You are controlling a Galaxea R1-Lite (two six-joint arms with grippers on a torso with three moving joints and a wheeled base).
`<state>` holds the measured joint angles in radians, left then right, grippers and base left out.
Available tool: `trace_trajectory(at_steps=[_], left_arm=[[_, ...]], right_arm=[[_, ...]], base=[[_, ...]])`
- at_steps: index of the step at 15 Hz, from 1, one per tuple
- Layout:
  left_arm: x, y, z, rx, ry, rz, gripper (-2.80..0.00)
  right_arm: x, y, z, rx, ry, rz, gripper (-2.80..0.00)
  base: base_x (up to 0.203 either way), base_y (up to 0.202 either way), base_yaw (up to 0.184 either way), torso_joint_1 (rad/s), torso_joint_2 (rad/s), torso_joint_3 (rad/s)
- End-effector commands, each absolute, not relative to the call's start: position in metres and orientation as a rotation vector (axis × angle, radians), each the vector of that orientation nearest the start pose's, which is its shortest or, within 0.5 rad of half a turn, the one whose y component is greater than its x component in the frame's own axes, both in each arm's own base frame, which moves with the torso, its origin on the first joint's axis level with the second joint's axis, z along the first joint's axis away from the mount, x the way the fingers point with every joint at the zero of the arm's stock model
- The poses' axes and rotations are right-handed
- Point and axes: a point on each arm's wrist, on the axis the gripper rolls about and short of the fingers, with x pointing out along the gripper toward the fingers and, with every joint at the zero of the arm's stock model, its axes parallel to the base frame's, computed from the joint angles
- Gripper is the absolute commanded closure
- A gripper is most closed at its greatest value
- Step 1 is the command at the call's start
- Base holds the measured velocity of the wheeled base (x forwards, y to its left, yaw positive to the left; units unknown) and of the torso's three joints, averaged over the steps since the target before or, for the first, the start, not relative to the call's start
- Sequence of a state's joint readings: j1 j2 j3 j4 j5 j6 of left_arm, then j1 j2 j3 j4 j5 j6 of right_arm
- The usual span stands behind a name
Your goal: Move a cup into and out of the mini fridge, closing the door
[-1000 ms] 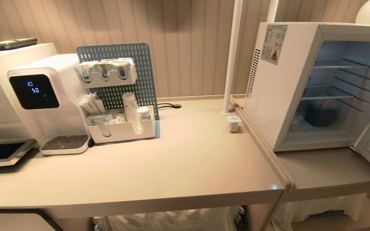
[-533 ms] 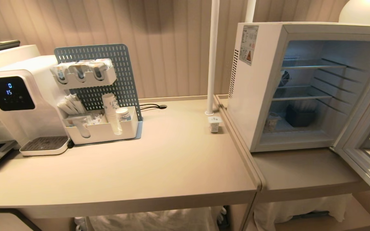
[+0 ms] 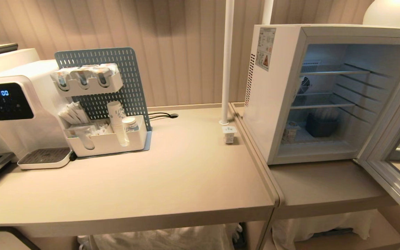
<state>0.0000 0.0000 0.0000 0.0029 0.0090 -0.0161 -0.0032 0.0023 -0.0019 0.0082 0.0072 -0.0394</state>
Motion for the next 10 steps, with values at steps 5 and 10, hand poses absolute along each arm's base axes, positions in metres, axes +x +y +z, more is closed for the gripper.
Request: trace_trajectory(at_steps=[5, 10], left_arm=[[-0.023, 0.000, 0.075, -0.018, 0.006, 0.011, 0.00], [-0.023, 0.000, 0.075, -0.018, 0.006, 0.011, 0.00]], right_arm=[[-0.024, 0.000, 0.076, -0.026, 0.032, 0.005, 0.00], [-0.020, 0.001, 0.132, -0.016, 0.060, 0.040, 0.00]], base=[[0.000, 0.000, 0.000, 0.000, 0.00, 0.000], [0.000, 0.000, 0.000, 0.000, 0.00, 0.000]])
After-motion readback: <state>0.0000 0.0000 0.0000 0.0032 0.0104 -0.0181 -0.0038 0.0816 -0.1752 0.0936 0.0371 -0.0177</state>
